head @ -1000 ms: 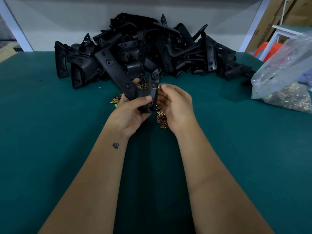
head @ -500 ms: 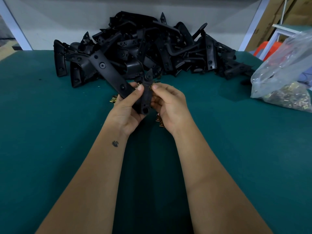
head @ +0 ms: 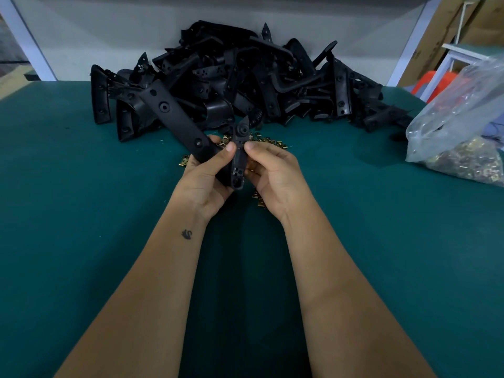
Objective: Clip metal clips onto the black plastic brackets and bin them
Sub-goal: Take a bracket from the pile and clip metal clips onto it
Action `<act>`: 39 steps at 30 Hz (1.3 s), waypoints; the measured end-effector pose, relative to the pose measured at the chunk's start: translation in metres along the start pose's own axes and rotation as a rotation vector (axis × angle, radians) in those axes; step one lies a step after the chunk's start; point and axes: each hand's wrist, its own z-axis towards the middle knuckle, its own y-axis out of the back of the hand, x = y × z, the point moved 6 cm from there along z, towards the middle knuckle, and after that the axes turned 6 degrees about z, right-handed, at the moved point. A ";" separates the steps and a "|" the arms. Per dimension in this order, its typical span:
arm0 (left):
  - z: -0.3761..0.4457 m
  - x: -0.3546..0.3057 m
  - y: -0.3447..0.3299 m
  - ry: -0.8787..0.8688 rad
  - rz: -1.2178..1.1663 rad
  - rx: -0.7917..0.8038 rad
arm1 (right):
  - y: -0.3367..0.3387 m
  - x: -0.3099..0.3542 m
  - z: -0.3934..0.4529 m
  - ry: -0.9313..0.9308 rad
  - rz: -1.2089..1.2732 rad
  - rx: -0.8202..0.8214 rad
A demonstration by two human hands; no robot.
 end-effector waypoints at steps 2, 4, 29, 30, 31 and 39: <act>0.000 0.000 0.000 0.003 -0.014 0.004 | -0.002 0.000 0.000 0.012 0.005 0.015; 0.000 0.000 -0.001 0.004 -0.010 0.000 | -0.004 0.000 0.000 0.024 -0.007 0.028; 0.005 -0.024 0.047 -0.143 -0.344 -0.446 | -0.026 -0.012 -0.004 0.387 -1.290 -0.144; 0.006 -0.023 0.047 -0.138 -0.336 -0.440 | -0.029 -0.017 -0.003 0.378 -1.432 -0.103; 0.007 -0.023 0.047 -0.133 -0.323 -0.436 | -0.030 -0.021 -0.001 0.375 -1.551 -0.077; 0.011 -0.020 0.049 -0.133 -0.267 -0.439 | -0.030 -0.020 0.002 0.409 -1.542 -0.119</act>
